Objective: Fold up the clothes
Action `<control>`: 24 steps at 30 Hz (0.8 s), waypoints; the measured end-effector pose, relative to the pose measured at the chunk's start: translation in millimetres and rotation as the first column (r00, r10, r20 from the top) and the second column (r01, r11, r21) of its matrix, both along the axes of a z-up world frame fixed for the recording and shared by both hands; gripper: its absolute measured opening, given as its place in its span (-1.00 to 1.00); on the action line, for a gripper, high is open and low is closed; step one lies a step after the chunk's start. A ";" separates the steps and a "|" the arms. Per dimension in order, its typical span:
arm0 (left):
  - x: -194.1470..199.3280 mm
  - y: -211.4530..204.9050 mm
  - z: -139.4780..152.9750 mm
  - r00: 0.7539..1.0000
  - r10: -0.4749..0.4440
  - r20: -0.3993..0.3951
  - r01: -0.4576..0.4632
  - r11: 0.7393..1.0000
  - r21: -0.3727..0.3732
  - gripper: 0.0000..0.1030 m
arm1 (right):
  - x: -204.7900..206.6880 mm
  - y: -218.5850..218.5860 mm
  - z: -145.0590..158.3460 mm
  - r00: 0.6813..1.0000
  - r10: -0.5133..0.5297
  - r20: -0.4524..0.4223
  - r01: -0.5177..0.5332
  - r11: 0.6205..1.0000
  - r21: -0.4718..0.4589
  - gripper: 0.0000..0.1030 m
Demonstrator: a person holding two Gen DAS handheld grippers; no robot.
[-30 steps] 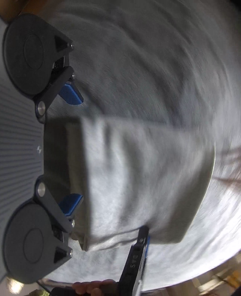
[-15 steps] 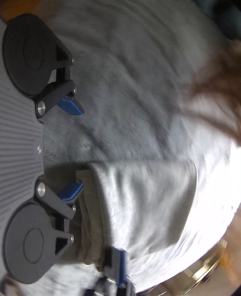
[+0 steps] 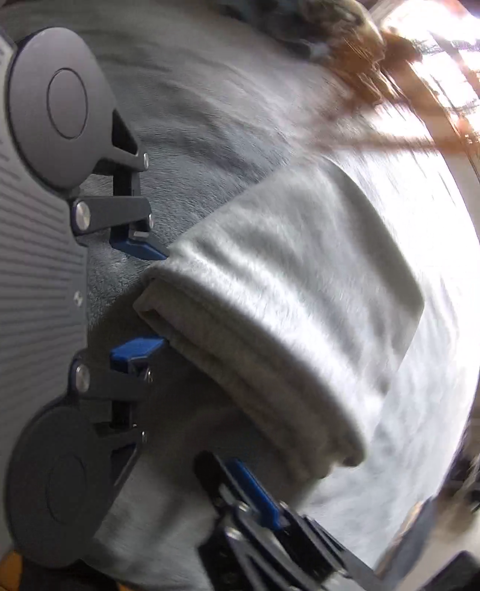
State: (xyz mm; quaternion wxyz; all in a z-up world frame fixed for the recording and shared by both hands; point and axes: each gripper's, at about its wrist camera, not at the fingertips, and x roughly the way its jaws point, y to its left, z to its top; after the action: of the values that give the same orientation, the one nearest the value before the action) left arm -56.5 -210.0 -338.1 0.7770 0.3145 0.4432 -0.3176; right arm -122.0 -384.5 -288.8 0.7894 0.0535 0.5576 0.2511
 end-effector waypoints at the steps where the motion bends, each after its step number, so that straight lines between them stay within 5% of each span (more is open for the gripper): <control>1: 1.1 0.5 0.5 1.000 -0.010 -0.005 0.010 1.000 0.008 -0.25 | -4.6 -3.1 -2.1 0.999 -0.039 -0.011 0.039 0.999 0.000 -0.60; 5: 9.7 5.9 6.8 0.997 -0.063 -0.035 0.064 0.998 0.026 -0.51 | -20.8 -13.4 -7.7 0.975 -0.219 -0.035 0.219 0.976 0.001 -0.61; 8: 16.9 8.5 15.7 0.988 -0.145 -0.050 0.145 0.989 0.009 -0.55 | -31.6 -18.6 -10.2 0.927 -0.372 -0.040 0.373 0.928 0.012 -0.64; 12: 16.7 2.3 28.3 0.952 -0.305 -0.041 0.304 0.952 -0.012 -0.53 | -50.8 -18.6 -12.8 0.822 -0.569 -0.013 0.569 0.822 0.027 -0.68; 18: 8.3 -31.9 35.9 0.868 -0.495 0.038 0.495 0.869 0.002 -0.34 | -79.7 -25.0 -11.2 0.617 -0.786 0.038 0.783 0.618 0.064 -0.73; 24: -0.7 -86.8 23.5 0.793 -0.600 0.106 0.598 0.800 0.056 -0.08 | -95.0 -27.5 -8.7 0.492 -0.868 0.068 0.859 0.496 0.125 -0.74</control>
State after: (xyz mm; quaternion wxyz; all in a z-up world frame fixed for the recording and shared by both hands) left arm -57.2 -296.8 -314.6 0.6585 0.4642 0.2771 -0.5235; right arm -217.1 -412.0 -297.5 0.8388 0.3391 0.3969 -0.1546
